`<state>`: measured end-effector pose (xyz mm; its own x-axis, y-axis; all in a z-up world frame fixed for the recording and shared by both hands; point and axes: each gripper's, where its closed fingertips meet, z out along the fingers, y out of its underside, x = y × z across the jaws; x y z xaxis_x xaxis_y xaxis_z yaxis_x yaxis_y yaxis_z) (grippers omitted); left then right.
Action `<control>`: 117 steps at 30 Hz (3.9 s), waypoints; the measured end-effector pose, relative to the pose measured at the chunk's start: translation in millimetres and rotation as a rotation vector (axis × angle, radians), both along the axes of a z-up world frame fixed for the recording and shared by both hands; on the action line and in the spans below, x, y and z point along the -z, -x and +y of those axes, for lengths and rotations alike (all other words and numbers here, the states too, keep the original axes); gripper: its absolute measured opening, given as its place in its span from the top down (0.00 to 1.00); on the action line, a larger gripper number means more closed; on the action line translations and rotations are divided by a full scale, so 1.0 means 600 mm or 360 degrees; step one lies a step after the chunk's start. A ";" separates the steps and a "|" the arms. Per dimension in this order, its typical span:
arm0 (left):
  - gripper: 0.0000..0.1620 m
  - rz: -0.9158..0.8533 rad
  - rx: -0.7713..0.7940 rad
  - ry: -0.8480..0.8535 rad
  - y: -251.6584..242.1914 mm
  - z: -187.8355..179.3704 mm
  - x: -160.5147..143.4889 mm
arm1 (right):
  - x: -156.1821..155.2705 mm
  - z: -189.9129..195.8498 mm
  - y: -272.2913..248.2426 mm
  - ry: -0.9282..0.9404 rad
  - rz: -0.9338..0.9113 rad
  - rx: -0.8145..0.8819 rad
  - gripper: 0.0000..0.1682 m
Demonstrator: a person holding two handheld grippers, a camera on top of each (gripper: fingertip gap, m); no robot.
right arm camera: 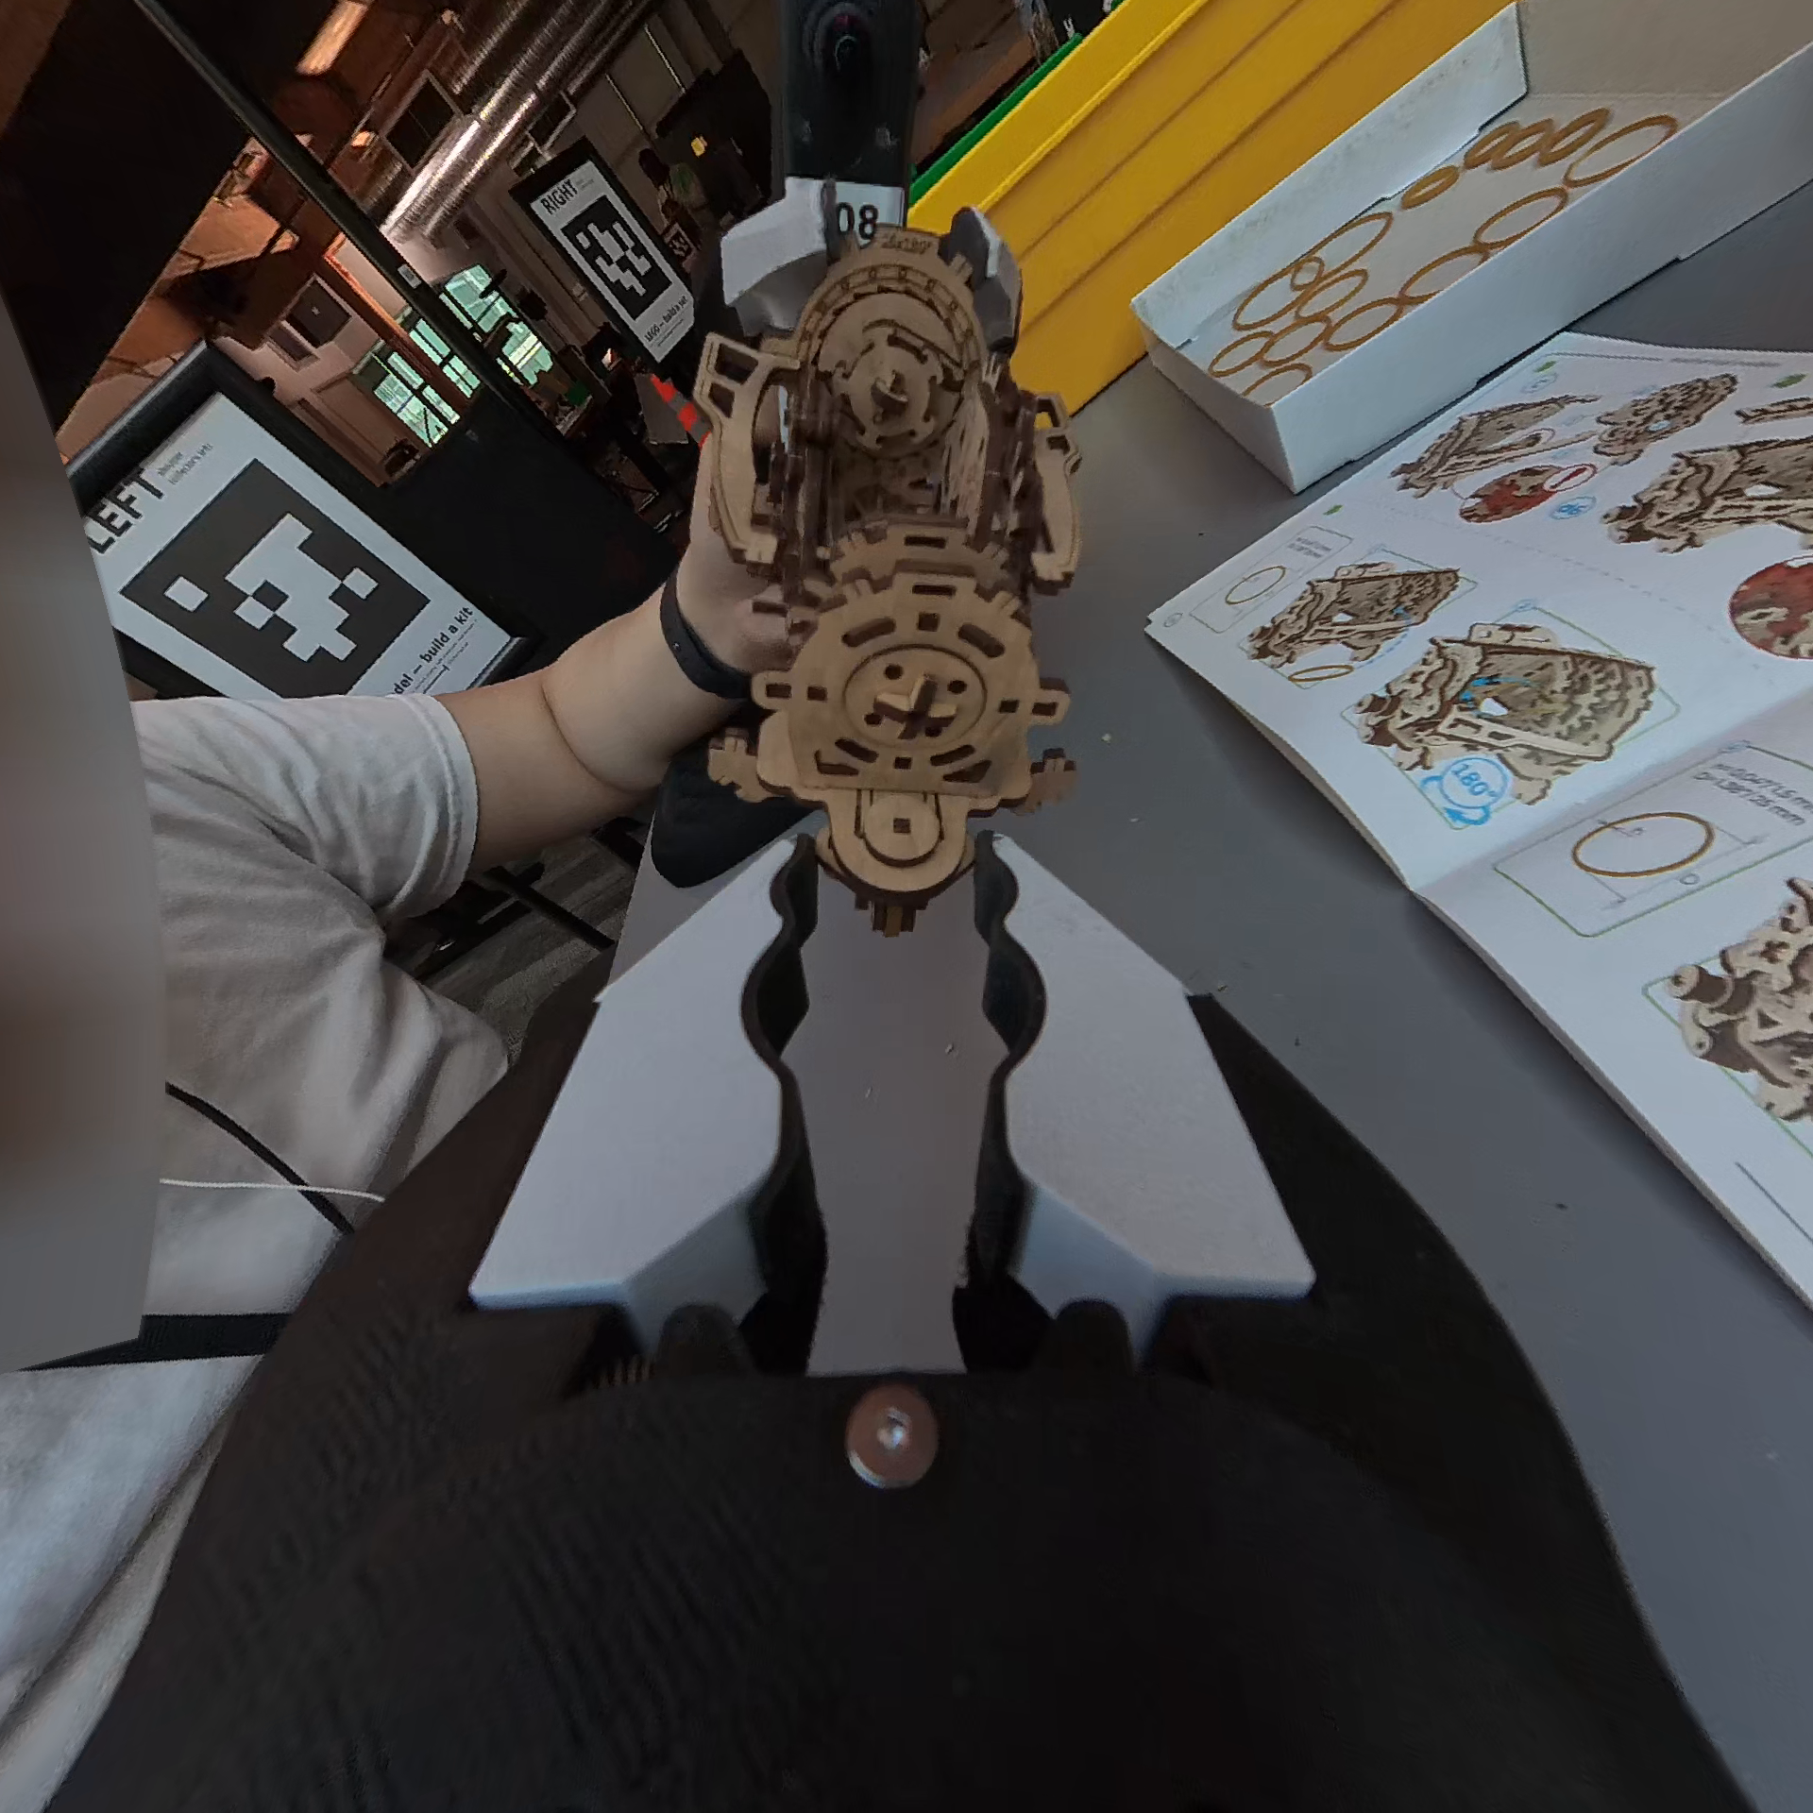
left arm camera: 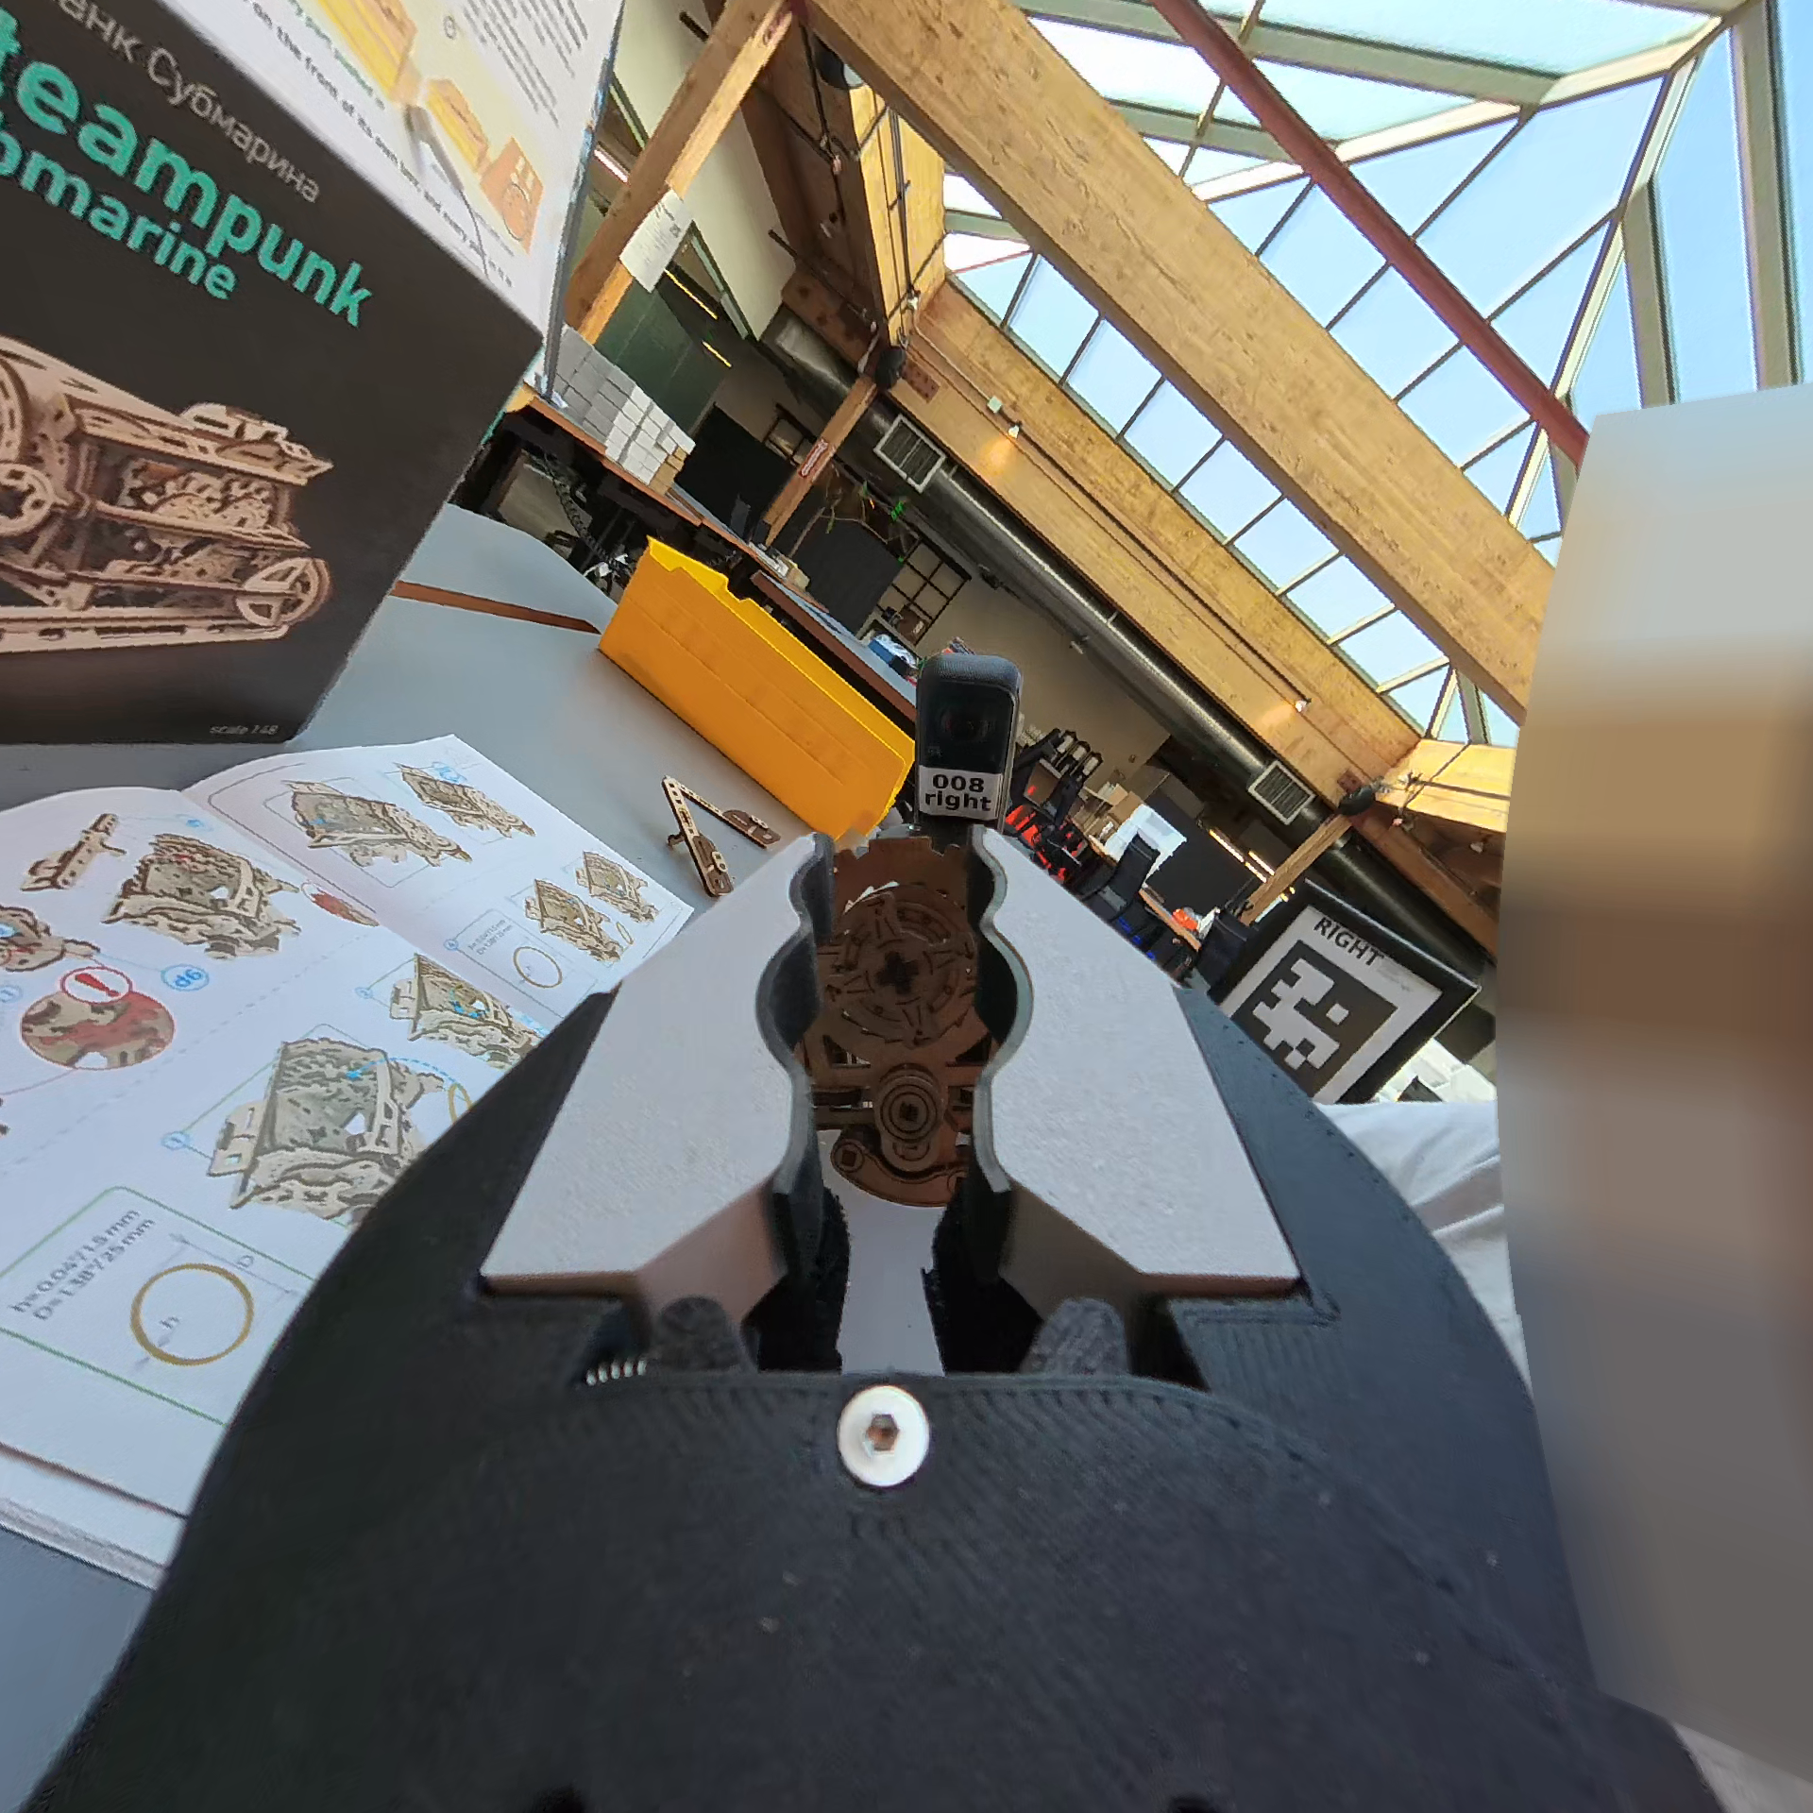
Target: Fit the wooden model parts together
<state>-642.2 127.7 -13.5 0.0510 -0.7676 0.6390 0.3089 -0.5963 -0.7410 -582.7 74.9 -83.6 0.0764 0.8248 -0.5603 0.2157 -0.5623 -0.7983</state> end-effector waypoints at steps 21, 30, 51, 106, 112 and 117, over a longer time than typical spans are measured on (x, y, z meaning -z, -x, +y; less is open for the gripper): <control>0.85 -0.0051 0.0012 -0.0332 0.008 -0.022 -0.033 | -0.023 0.012 0.000 -0.0229 0.0116 0.0101 0.81; 0.85 -0.0055 -0.0011 -0.0359 0.006 -0.027 -0.037 | -0.030 0.012 0.004 -0.0214 0.0166 0.0126 0.81; 0.85 0.0042 -0.0015 -0.0385 0.001 -0.024 -0.025 | -0.028 0.016 -0.002 -0.0260 0.0100 0.0144 0.82; 0.81 0.1063 0.0292 -0.0657 -0.022 -0.060 0.100 | 0.093 0.018 -0.137 -0.0928 -0.0968 -0.0150 0.77; 0.66 0.1495 0.0034 -0.0489 0.008 -0.108 0.125 | 0.025 0.003 -0.157 -0.0822 -0.0727 0.0290 0.68; 0.47 0.1470 -0.0462 -0.0148 -0.003 -0.191 0.139 | 0.017 -0.076 -0.151 -0.0614 -0.0627 0.0834 0.55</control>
